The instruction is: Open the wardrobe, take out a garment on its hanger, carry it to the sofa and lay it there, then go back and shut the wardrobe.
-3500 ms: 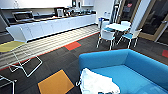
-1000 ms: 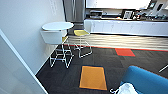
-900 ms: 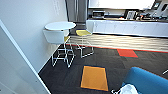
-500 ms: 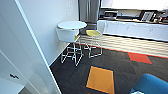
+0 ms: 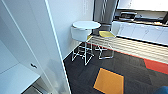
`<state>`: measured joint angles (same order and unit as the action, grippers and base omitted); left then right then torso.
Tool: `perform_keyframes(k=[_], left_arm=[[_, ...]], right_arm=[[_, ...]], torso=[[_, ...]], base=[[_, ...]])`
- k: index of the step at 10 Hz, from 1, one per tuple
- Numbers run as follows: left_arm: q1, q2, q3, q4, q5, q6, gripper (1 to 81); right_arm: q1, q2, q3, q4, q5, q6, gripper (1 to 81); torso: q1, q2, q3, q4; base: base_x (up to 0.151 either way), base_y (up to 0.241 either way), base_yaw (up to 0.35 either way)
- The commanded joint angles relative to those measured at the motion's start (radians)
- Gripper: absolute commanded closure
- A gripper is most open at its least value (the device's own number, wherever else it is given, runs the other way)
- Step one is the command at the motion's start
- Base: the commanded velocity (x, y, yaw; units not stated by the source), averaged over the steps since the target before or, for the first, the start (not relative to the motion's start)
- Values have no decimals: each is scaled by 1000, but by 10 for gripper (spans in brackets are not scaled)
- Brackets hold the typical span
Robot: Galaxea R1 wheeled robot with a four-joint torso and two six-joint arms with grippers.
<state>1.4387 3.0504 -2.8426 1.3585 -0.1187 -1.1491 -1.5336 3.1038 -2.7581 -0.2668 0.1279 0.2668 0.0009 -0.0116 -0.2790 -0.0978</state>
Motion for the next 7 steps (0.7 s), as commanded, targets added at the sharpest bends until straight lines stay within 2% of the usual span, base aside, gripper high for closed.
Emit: perform_keyframes(k=[1, 7], left_arm=[[-16, 1, -4, 5, 45, 5, 10], [-16, 13, -3, 7, 45, 5, 10]], right_arm=[[11, 8, 5, -3, -59, -1, 10], [11, 6, 0, -5, -59, -3, 10]], torso=[[0, 0, 0, 0], [0, 0, 0, 0]], base=[[0, 0, 362], [0, 0, 362]])
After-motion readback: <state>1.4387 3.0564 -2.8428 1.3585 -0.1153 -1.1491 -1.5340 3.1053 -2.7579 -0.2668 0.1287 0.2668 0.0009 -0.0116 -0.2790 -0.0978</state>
